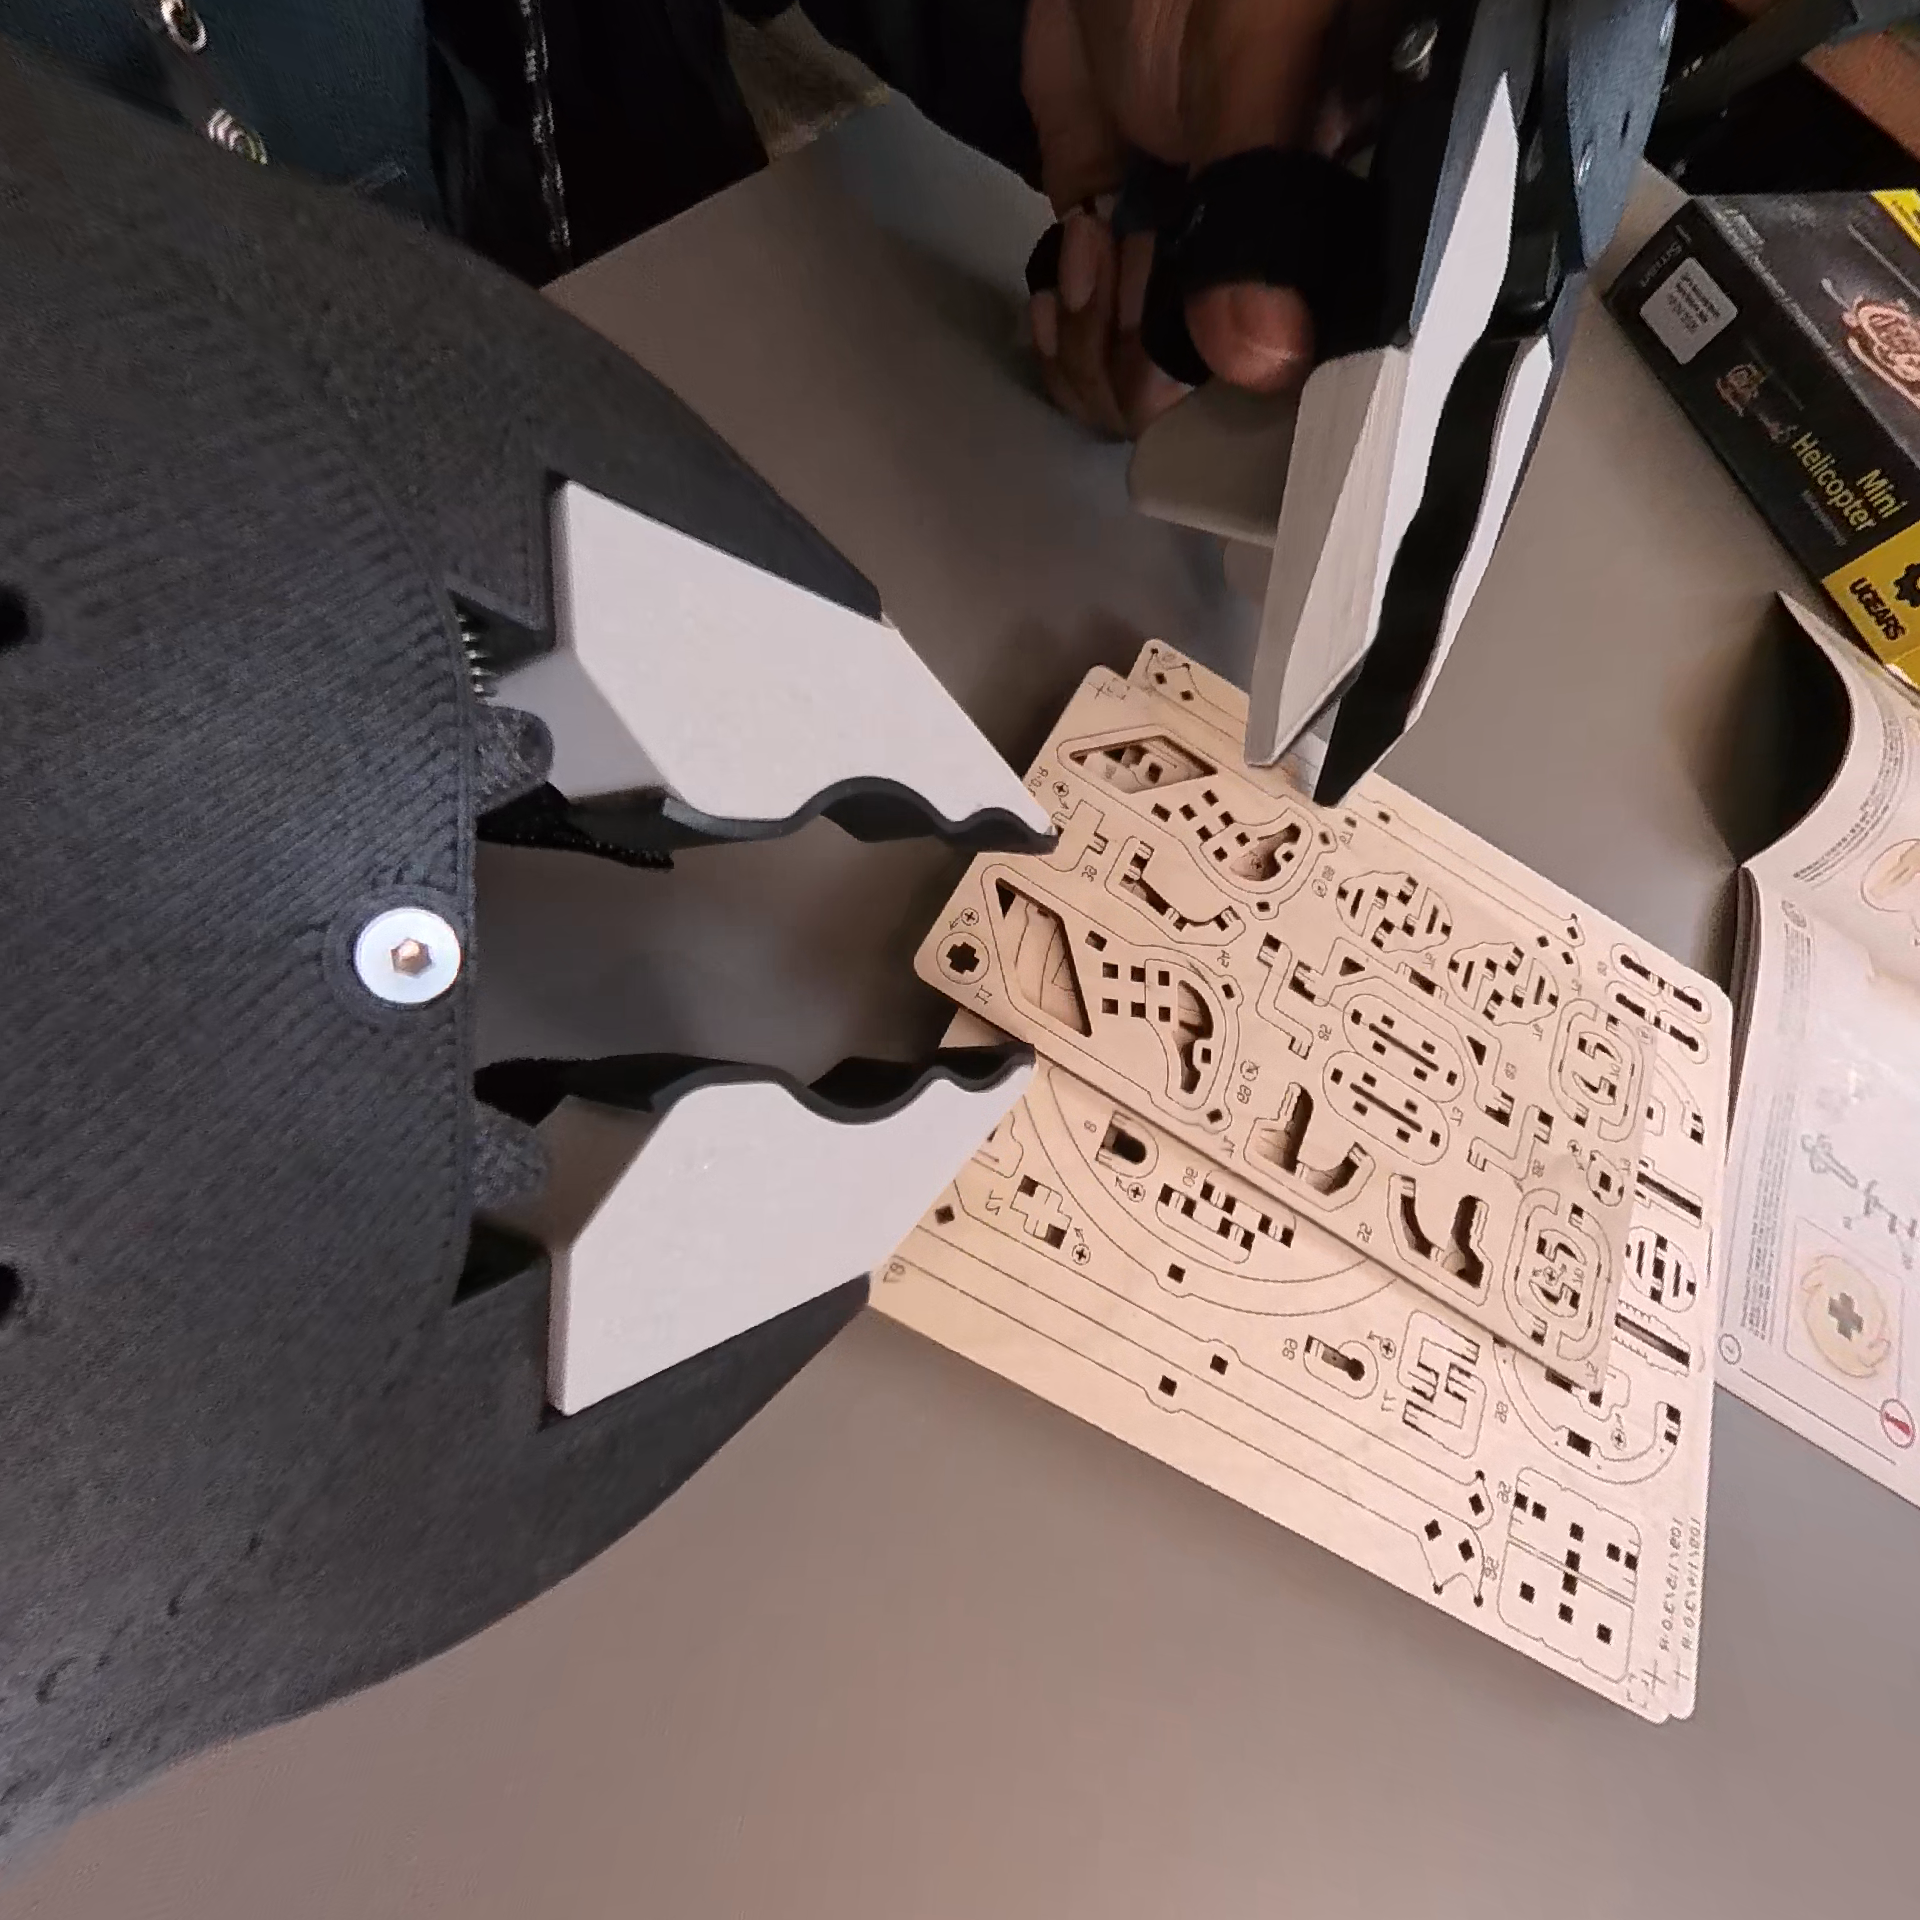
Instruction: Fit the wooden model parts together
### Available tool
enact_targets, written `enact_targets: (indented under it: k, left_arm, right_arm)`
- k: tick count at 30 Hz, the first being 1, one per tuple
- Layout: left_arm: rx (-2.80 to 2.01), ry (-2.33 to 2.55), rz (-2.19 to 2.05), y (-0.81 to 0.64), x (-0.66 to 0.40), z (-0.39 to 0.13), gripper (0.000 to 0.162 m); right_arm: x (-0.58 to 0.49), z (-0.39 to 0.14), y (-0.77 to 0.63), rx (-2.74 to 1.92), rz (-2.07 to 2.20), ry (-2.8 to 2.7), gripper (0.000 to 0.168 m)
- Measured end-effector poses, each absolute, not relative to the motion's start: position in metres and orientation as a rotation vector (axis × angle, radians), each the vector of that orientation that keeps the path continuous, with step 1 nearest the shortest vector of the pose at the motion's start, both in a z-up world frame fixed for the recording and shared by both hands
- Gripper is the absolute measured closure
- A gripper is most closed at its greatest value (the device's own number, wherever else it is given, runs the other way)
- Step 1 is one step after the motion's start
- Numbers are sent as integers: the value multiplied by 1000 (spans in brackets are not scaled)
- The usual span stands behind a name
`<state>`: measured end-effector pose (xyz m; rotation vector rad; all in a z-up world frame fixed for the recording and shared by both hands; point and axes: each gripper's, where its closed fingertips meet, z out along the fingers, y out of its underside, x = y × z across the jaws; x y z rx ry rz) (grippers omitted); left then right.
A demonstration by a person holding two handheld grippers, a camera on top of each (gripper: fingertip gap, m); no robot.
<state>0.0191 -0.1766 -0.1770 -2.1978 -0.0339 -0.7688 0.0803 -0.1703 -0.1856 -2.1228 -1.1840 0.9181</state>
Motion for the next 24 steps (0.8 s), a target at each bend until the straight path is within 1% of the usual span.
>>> enact_targets:
  k: [7, 16, 21, 24]
  left_arm:
    - [-2147, -22, -787, -178, 5, -170, 117]
    - [-2083, -221, -435, -191, -128, -163, 117]
    - [-2097, -269, -354, -189, -161, -171, 115]
    - [-2077, -288, -299, -181, -175, -169, 110]
  right_arm:
    - [85, -183, -163, -2120, 934, -1179, 131]
    - [97, -171, -106, -2087, 896, -1069, 129]
    - [93, -173, -73, -2090, 841, -1016, 126]
    - [88, -175, -62, -2094, 848, -988, 125]
